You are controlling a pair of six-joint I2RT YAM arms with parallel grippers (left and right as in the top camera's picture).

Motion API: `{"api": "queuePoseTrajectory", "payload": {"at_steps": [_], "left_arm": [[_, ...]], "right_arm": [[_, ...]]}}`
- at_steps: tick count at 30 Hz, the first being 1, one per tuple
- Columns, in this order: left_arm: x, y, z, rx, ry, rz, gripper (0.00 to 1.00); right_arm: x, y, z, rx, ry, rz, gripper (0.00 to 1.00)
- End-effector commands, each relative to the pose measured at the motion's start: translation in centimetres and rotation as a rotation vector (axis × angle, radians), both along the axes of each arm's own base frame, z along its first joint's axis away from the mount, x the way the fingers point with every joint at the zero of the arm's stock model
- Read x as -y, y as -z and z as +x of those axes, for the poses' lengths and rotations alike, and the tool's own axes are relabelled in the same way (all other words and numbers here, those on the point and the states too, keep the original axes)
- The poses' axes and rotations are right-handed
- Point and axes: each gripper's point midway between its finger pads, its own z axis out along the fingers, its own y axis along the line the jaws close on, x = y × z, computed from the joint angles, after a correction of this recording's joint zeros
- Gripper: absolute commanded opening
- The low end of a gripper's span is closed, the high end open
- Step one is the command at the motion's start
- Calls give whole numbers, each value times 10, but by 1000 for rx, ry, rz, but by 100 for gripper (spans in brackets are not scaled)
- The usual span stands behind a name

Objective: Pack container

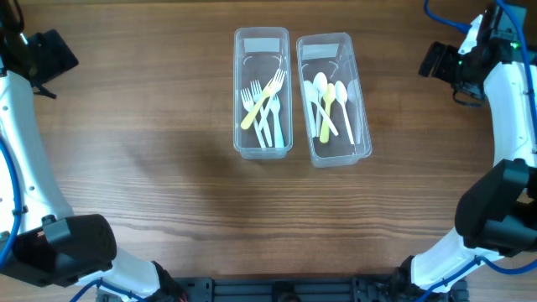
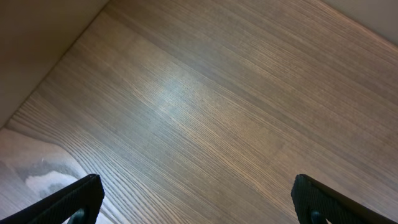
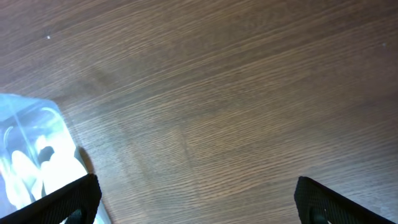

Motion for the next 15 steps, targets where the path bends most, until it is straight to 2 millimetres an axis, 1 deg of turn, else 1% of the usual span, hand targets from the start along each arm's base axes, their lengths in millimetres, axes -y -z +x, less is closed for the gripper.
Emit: {"api": "queuePoseTrajectory", "payload": {"at_steps": [1,2,3,5,6,7,8,9,10,11,13,15], "left_arm": [[1,-1,-1,9,-8,-15,100],[1,-1,-1,9,-7,-15,100],[1,-1,-1,9,-8,-15,100],[1,-1,-1,9,-8,-15,100],[1,-1,-1,9,-8,-15,100],[1,-1,-1,9,-8,-15,100],[1,-1,-1,9,-8,-15,100],[1,-1,-1,9,-8,-15,100],[1,-1,-1,9,-8,-15,100],[1,-1,-1,9,-8,-15,100],[1,-1,-1,9,-8,-15,100],[1,-1,-1,9,-8,-15,100]], "right_arm": [[-37,-61,-4,140,-80,-22,99],[-42,-90,-8,207,-88,-74,100],[-42,-117,-9,287,-66,-108,100],[-45,-167,-7,465,-66,-134,100],[-46,-204,-9,610,-66,-156,100],[-47,-226,-14,698,-65,-170,100],[-49,-250,-25,799,-68,-184,100],[-50,-262,-35,858,-65,-192,100],[-52,-268,-47,900,-63,-198,100],[-53,-267,-61,922,-62,-201,100],[-57,-248,-91,919,-63,-198,100],[-62,-219,-121,905,-69,-192,100]]}}
